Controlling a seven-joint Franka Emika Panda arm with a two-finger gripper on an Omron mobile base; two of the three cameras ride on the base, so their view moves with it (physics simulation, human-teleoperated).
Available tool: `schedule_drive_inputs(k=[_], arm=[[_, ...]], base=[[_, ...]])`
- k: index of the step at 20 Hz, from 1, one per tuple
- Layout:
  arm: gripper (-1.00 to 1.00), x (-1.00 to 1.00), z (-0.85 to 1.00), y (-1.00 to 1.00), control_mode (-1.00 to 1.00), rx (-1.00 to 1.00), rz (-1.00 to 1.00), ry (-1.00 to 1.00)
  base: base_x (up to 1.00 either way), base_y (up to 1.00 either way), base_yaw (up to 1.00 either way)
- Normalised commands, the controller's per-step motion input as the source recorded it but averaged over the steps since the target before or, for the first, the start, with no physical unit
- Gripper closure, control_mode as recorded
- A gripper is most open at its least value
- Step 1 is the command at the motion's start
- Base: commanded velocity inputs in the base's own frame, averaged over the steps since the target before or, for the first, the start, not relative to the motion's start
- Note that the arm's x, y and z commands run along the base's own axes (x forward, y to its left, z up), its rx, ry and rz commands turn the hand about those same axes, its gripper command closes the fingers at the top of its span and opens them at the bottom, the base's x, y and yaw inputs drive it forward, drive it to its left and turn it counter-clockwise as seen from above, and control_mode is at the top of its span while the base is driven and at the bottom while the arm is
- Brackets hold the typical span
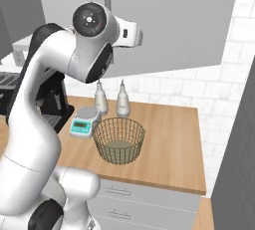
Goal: Open the cabinet, pick up the bread from the cabinet and place it in the basket. Then move the basket to the dining counter.
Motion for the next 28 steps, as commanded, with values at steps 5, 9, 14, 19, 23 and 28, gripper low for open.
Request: schedule_drive_inputs(k=[5, 9, 14, 19, 23, 28], arm=[[-1.0, -0.63, -0.14, -0.18, -1.0, -0.11, -0.06, 0.08], [-1.0, -0.04, -0.37, 0.0, -1.0, 0.0, -0.12, 0.12], [-1.0, -0.39, -0.13, -0.1, -1.0, 0.01, -0.16, 0.09], [-1.0, -0.83, 0.0, 0.47, -1.0, 0.01, -0.16, 0.01], [-1.0, -0.52, 0.0, 0.68, -1.0, 0.16, -0.14, 0.02], [-1.0, 0.0, 0.01, 0.82, -1.0, 0.13, -0.17, 0.01]], base=[[0.0, 0.0, 0.0], [0.0, 0.0, 0.0], [0.0, 0.0, 0.0], [0.0, 0.0, 0.0], [0.0, 0.0, 0.0], [0.0, 0.0, 0.0]])
